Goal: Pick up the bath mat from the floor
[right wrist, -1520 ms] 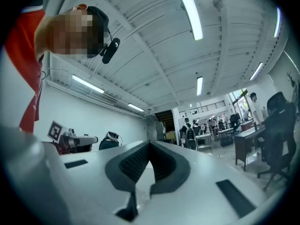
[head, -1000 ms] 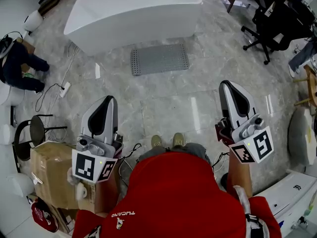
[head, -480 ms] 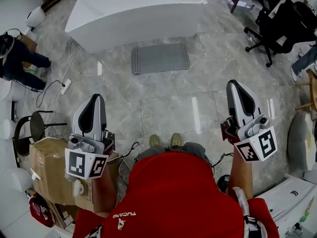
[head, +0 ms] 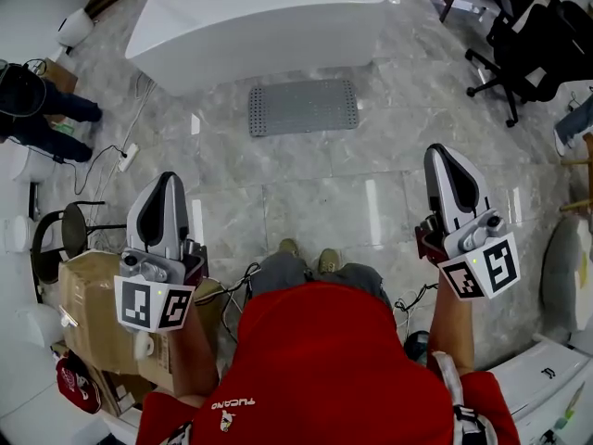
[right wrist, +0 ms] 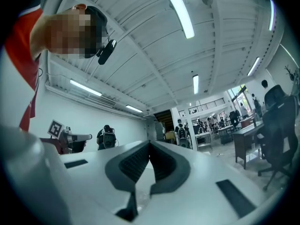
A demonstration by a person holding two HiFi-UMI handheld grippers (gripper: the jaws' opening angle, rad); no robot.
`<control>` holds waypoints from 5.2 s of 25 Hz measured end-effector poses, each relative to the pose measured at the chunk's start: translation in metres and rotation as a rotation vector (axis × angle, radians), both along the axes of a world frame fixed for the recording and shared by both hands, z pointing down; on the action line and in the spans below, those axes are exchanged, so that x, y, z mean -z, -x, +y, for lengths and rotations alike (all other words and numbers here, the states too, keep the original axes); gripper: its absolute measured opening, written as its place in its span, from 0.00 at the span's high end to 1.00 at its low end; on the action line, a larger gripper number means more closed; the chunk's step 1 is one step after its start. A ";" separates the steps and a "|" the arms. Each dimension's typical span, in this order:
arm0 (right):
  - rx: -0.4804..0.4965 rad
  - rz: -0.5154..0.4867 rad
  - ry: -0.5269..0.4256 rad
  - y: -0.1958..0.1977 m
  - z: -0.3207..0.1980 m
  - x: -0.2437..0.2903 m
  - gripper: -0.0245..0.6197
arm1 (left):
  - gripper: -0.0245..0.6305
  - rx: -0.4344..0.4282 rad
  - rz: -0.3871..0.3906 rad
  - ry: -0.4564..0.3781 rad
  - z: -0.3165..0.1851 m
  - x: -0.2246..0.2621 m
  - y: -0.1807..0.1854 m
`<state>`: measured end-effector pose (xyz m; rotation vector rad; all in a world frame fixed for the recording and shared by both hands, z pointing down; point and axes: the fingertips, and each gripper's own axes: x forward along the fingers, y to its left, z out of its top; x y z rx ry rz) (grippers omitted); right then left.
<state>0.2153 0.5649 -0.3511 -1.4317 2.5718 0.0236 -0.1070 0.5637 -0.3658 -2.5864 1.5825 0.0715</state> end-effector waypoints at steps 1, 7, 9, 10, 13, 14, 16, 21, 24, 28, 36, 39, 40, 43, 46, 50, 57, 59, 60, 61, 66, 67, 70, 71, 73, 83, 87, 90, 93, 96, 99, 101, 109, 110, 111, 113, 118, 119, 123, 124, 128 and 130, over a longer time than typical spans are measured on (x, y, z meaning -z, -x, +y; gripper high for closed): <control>0.003 -0.002 0.005 0.000 -0.002 -0.001 0.96 | 0.96 0.002 -0.001 0.005 -0.002 -0.001 -0.001; 0.020 0.005 0.023 0.004 -0.027 -0.009 0.96 | 0.96 0.010 0.003 0.020 -0.026 -0.011 0.001; 0.021 0.011 0.028 0.006 -0.038 -0.012 0.96 | 0.96 0.012 0.009 0.019 -0.039 -0.015 0.004; 0.021 0.015 0.029 0.007 -0.046 -0.012 0.96 | 0.96 0.014 0.013 0.019 -0.047 -0.016 0.006; 0.019 0.026 0.029 0.014 -0.072 -0.012 0.96 | 0.96 0.016 0.017 0.014 -0.075 -0.020 0.015; 0.018 0.029 0.028 0.018 -0.082 -0.011 0.96 | 0.96 0.017 0.014 0.010 -0.085 -0.020 0.019; 0.019 0.039 0.025 0.026 -0.104 -0.010 0.96 | 0.96 0.018 0.004 -0.001 -0.108 -0.022 0.027; 0.003 0.065 0.017 0.052 -0.166 -0.002 0.96 | 0.96 0.005 -0.037 -0.024 -0.169 -0.019 0.047; -0.034 0.093 0.012 0.065 -0.205 0.000 0.96 | 0.96 -0.019 -0.045 -0.026 -0.208 -0.020 0.060; -0.090 0.107 0.016 0.079 -0.250 -0.003 0.96 | 0.96 -0.051 -0.035 -0.014 -0.258 -0.027 0.078; -0.136 0.135 0.068 0.097 -0.306 -0.019 0.96 | 0.96 -0.077 -0.032 0.014 -0.327 -0.043 0.106; -0.142 0.143 0.080 0.096 -0.320 -0.020 0.96 | 0.96 -0.068 -0.025 0.027 -0.344 -0.050 0.112; -0.142 0.146 0.083 0.096 -0.325 -0.021 0.96 | 0.96 -0.063 -0.022 0.037 -0.350 -0.053 0.115; -0.141 0.162 0.094 0.096 -0.339 -0.026 0.96 | 0.96 -0.045 -0.011 0.077 -0.366 -0.066 0.123; -0.137 0.169 0.107 0.094 -0.356 -0.034 0.96 | 0.96 -0.025 -0.007 0.105 -0.380 -0.078 0.127; -0.132 0.175 0.121 0.086 -0.386 -0.044 0.96 | 0.96 0.008 -0.022 0.121 -0.404 -0.088 0.128; -0.132 0.222 0.122 0.064 -0.452 -0.059 0.96 | 0.96 0.055 -0.036 0.129 -0.460 -0.094 0.114; -0.122 0.244 0.135 0.058 -0.470 -0.069 0.96 | 0.96 0.051 -0.037 0.127 -0.478 -0.097 0.101; -0.114 0.257 0.142 0.055 -0.479 -0.075 0.96 | 0.96 0.046 -0.041 0.125 -0.487 -0.100 0.094; -0.106 0.269 0.150 0.053 -0.488 -0.082 0.96 | 0.96 0.043 -0.048 0.124 -0.496 -0.104 0.087; -0.069 0.299 0.211 0.045 -0.533 -0.120 0.96 | 0.96 0.046 -0.081 0.156 -0.539 -0.136 0.067; -0.064 0.305 0.229 0.044 -0.542 -0.130 0.96 | 0.96 0.048 -0.084 0.167 -0.547 -0.144 0.065; -0.058 0.301 0.294 0.041 -0.563 -0.163 0.96 | 0.96 0.060 -0.094 0.221 -0.567 -0.176 0.068; -0.059 0.296 0.318 0.040 -0.569 -0.174 0.96 | 0.96 0.063 -0.098 0.241 -0.573 -0.188 0.071; -0.068 0.295 0.368 0.040 -0.581 -0.198 0.96 | 0.95 0.069 -0.099 0.281 -0.585 -0.213 0.079; -0.113 0.322 0.584 0.035 -0.627 -0.335 0.76 | 0.91 0.088 -0.117 0.477 -0.638 -0.355 0.120; -0.132 0.329 0.658 0.027 -0.643 -0.402 0.74 | 0.81 0.073 -0.127 0.573 -0.649 -0.428 0.127; -0.145 0.335 0.704 0.021 -0.654 -0.452 0.71 | 0.79 0.070 -0.126 0.636 -0.658 -0.483 0.130; -0.160 0.337 0.749 0.014 -0.660 -0.500 0.70 | 0.78 0.073 -0.135 0.693 -0.666 -0.535 0.133; -0.174 0.339 0.795 0.003 -0.662 -0.548 0.68 | 0.74 0.073 -0.163 0.736 -0.672 -0.582 0.134; -0.185 0.342 0.840 -0.008 -0.664 -0.600 0.67 | 0.71 0.072 -0.183 0.772 -0.678 -0.628 0.136; -0.190 0.349 0.864 -0.015 -0.667 -0.634 0.66 | 0.70 0.076 -0.187 0.798 -0.683 -0.661 0.139; -0.189 0.394 0.918 -0.031 -0.676 -0.751 0.66 | 0.66 0.081 -0.187 0.906 -0.688 -0.789 0.145; -0.188 0.399 0.923 -0.032 -0.677 -0.765 0.66 | 0.65 0.084 -0.189 0.921 -0.688 -0.805 0.147; -0.187 0.402 0.928 -0.032 -0.677 -0.780 0.65 | 0.64 0.087 -0.190 0.935 -0.687 -0.821 0.150; -0.185 0.406 0.940 -0.034 -0.678 -0.807 0.65 | 0.64 0.098 -0.192 0.958 -0.687 -0.851 0.157; -0.177 0.418 0.981 -0.040 -0.678 -0.876 0.65 | 0.62 0.121 -0.221 1.034 -0.682 -0.924 0.170; -0.176 0.418 0.996 -0.042 -0.679 -0.889 0.64 | 0.61 0.121 -0.225 1.053 -0.680 -0.937 0.171; -0.178 0.398 1.061 -0.051 -0.680 -0.939 0.63 | 0.59 0.119 -0.248 1.122 -0.676 -0.984 0.178; -0.179 0.398 1.078 -0.054 -0.678 -0.950 0.62 | 0.59 0.114 -0.263 1.135 -0.673 -0.994 0.179; -0.182 0.427 1.141 -0.067 -0.670 -0.984 0.62 | 0.57 0.105 -0.286 1.196 -0.665 -1.028 0.179; -0.186 0.432 1.170 -0.072 -0.667 -1.001 0.61 | 0.56 0.115 -0.270 1.220 -0.665 -1.041 0.180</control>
